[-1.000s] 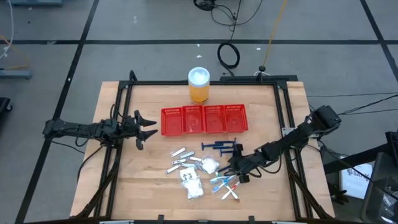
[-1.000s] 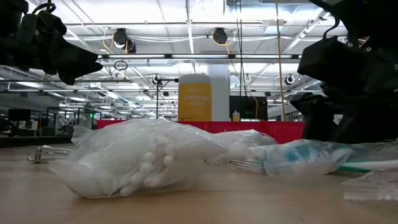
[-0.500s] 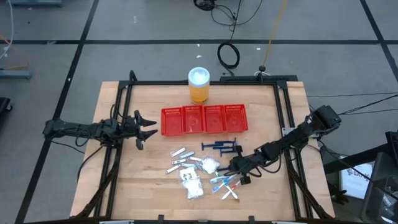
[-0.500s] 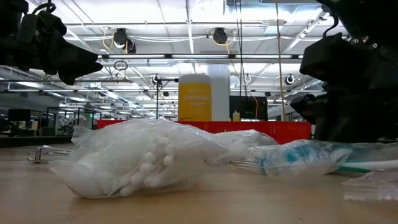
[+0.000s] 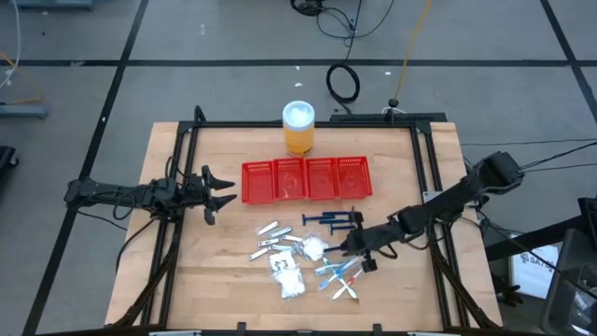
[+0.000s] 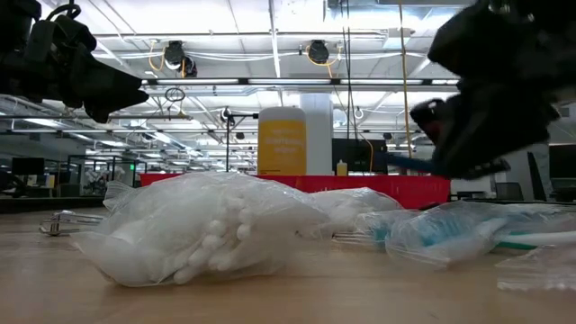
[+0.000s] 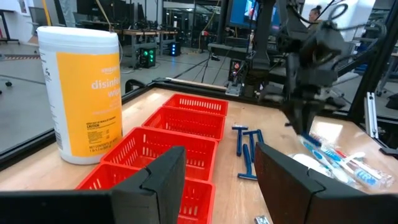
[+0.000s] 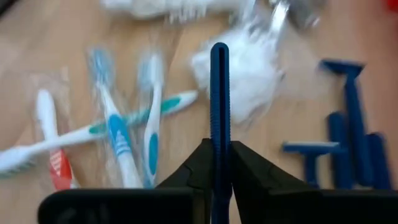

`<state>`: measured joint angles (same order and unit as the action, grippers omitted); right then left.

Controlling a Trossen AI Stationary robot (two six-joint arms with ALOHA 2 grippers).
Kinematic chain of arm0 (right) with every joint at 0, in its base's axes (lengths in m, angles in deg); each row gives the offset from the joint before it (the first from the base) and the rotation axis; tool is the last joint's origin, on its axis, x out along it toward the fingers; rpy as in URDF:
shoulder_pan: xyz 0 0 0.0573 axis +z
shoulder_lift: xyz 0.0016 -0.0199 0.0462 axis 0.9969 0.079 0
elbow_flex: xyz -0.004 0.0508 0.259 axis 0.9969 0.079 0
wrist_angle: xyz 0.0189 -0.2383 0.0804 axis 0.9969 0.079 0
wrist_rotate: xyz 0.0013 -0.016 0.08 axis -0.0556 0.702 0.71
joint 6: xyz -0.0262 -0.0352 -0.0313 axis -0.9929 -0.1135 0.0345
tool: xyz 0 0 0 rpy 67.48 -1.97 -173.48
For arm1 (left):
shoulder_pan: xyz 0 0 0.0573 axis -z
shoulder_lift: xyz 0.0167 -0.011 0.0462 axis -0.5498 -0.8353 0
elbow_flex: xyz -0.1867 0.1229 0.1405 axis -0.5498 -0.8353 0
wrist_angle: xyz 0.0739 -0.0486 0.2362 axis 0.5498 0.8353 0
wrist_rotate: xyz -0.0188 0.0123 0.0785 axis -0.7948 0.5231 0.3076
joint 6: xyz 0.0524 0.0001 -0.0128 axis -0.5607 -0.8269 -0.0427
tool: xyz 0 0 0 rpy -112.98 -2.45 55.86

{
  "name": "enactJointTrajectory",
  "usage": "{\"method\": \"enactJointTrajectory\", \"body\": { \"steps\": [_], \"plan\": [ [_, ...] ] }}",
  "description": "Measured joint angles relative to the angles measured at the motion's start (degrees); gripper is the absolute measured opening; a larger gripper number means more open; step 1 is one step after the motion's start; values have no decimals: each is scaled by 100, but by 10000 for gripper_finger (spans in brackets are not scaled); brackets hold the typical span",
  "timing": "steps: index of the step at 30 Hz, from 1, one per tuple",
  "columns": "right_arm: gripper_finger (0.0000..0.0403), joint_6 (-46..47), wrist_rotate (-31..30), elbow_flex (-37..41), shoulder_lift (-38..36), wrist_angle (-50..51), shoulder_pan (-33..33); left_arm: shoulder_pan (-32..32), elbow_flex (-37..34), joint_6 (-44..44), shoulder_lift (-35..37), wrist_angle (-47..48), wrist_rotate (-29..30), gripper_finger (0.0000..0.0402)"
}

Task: Pick & Place Travel size toiletries
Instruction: Put the blue razor into the right red basket

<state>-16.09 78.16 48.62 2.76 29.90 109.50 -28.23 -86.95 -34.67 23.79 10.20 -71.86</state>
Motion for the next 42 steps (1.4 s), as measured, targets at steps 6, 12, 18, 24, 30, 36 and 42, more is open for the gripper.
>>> {"method": "enactJointTrajectory", "body": {
  "steps": [6,12,18,24,30,36,42],
  "plan": [
    [23,-84,-868,-4,-680,-115,-182,-1,-2,0,0,2,0,186],
    [26,425,-2540,-7,-1213,91,-629,0,-2,0,2,0,0,186],
    [27,1078,-3482,-9,-1426,821,-1537,0,-2,0,1,1,0,186],
    [35,1634,-2983,233,-1426,1124,-2273,0,-2,0,0,0,0,186],
    [34,1905,-2968,589,-1426,1123,-2546,0,-2,0,2,0,0,186],
    [52,2197,-2966,662,-1428,1113,-2594,-1,-2,0,2,0,-2,186],
    [78,2259,-2913,662,-1428,1113,-2586,-1,-2,0,2,0,0,186]
  ]
}}
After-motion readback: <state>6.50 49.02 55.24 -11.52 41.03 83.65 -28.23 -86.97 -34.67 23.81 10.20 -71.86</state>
